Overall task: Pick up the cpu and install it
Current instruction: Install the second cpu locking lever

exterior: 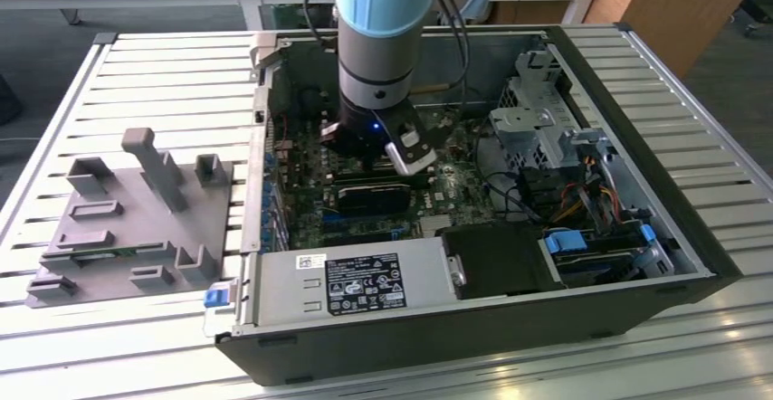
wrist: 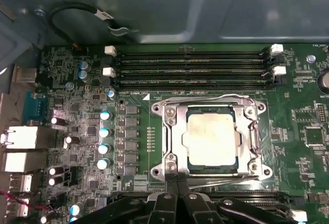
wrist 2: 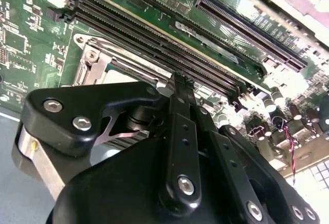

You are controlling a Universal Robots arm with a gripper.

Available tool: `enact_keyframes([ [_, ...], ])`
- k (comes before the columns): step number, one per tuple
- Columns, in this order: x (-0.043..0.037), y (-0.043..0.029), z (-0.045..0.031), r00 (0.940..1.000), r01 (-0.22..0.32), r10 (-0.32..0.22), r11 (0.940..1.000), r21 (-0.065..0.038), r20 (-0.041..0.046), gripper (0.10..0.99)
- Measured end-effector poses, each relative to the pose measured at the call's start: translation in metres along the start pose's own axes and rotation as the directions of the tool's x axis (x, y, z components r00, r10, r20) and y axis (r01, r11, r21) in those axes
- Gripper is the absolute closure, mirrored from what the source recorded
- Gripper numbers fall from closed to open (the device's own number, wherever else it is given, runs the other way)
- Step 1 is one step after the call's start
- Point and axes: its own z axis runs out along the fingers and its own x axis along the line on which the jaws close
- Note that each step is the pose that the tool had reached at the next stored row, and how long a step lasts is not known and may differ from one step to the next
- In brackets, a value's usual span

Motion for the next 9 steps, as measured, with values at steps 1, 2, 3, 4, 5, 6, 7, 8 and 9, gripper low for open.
enact_keyframes([
  [1, 0.0008, -0.0007, 0.0002, 1.0, 0.0, 0.0, 1.0, -0.006, -0.0002, 0.98],
  [2, 0.0013, -0.0015, 0.0002, 1.0, 0.0, 0.0, 0.9999, -0.01, -0.0003, 0.98],
  [3, 0.0021, -0.0027, 0.0002, 1.0, 0.0, 0.0, 0.9999, -0.014, -0.0004, 0.98],
  [4, 0.0033, -0.0038, 0.0001, 1.0, 0.0, 0.0, 0.9998, -0.018, -0.0005, 0.98],
  [5, 0.0038, -0.0048, 0.0, 1.0, 0.0, 0.0, 0.9998, -0.02, -0.0006, 0.98],
  [6, 0.0041, -0.0058, -0.0001, 1.0, 0.0, 0.0, 0.9997, -0.023, -0.0007, 0.98],
  [7, 0.0046, -0.007, 0.0, 1.0, 0.0, 0.0, 0.9997, -0.025, -0.0007, 0.98],
  [8, 0.0047, -0.0079, 0.0, 1.0, 0.0, 0.0, 0.9996, -0.027, -0.0007, 0.98],
  [9, 0.005, -0.0089, 0.0, 1.0, 0.0, 0.0, 0.9996, -0.029, -0.0008, 0.98],
])
